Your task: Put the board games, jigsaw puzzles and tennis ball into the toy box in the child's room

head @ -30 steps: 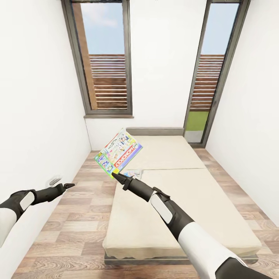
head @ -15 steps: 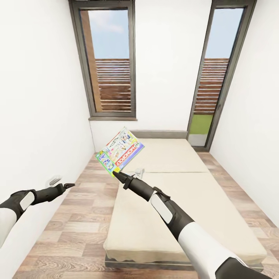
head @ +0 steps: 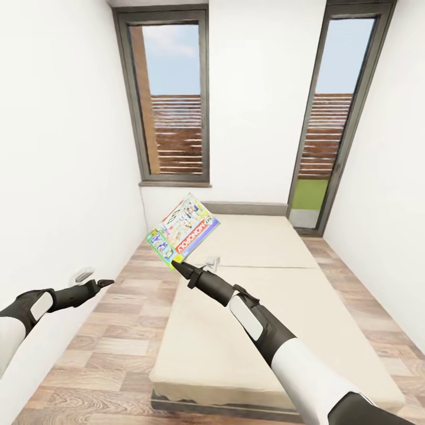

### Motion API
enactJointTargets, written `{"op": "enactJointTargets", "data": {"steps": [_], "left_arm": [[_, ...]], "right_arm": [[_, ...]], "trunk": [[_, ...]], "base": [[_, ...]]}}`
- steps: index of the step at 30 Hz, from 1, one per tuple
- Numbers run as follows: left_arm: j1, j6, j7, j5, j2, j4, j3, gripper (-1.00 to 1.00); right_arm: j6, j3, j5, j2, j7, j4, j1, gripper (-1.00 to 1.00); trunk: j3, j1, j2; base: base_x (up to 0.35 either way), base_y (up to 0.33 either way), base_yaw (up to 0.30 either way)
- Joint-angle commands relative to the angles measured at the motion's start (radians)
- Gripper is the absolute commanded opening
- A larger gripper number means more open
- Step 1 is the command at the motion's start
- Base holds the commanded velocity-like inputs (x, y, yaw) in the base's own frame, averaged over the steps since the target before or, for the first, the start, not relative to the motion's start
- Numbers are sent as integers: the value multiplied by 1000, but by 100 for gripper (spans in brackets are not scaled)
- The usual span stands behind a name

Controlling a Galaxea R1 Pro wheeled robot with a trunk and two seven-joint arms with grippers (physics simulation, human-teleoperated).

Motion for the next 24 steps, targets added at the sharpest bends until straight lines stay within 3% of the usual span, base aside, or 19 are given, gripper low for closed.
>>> {"op": "enactJointTargets", "data": {"steps": [1, 17, 24], "left_arm": [[-1, 9, 0, 7, 0, 0, 1, 100], [-1, 10, 5, 7, 0, 0, 0, 100], [-1, 9, 7, 7, -1, 0, 1, 100]], "right_arm": [[2, 2, -9, 0, 3, 1, -1, -100], [4, 1, -9, 0, 3, 1, -1, -100], [7, 2, -11, 0, 3, 0, -1, -100]], "trunk": [[-2, 1, -2], [4, 1, -2], [5, 1, -2]], "base": [[0, -274, 14], [0, -289, 92], [0, -94, 48]]}}
